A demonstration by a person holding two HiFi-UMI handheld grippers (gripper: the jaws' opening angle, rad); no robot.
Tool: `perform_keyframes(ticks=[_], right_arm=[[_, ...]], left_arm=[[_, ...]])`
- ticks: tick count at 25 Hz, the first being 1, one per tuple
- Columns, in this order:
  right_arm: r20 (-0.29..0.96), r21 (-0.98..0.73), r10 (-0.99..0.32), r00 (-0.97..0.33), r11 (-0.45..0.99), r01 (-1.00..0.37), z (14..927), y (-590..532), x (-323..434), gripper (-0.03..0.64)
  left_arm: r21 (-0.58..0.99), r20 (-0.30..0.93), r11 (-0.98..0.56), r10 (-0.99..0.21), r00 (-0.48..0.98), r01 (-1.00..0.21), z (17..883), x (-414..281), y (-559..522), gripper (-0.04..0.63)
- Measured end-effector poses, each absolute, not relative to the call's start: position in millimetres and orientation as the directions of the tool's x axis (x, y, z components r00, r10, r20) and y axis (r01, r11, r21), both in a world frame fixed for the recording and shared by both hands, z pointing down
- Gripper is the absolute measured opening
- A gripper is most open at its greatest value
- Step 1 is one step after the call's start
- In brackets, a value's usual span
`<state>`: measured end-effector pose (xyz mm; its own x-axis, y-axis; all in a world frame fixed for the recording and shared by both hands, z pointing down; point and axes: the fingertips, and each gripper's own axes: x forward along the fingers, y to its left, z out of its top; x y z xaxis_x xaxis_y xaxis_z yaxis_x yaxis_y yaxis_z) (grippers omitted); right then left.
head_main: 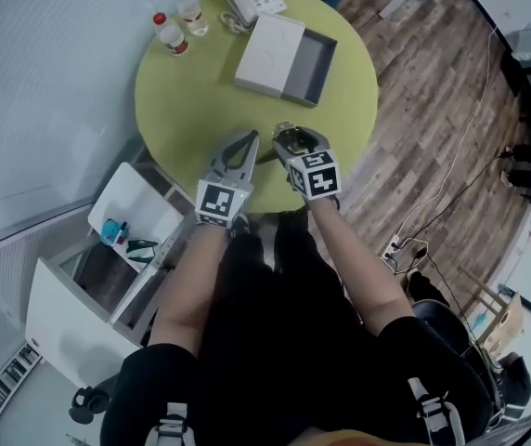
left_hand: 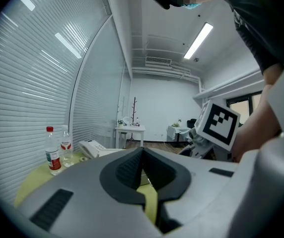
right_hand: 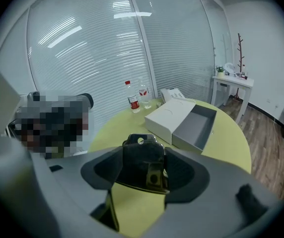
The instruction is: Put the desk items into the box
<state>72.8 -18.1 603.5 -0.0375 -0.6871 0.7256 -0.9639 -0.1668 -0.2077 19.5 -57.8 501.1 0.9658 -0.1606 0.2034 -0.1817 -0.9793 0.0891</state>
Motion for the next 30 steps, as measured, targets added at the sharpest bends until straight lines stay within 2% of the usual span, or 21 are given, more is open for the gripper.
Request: perform_keyframes(ticks=[16, 30], right_arm=[[0.722, -0.208, -0.677, -0.143, -0.015, -0.978, 587, -5, 144, 0.273], [0.715, -0.208, -0.651, -0.256, 0.151, -0.966, 584, -13, 175, 0.273]], left_arm=[[0.086, 0.198, -0.965, -0.227, 0.954, -0.247, 484, 103, -38, 0.009], [0.076, 0.201, -0.924, -0.353, 0.914, -0.374, 481, 134, -36, 0.009]])
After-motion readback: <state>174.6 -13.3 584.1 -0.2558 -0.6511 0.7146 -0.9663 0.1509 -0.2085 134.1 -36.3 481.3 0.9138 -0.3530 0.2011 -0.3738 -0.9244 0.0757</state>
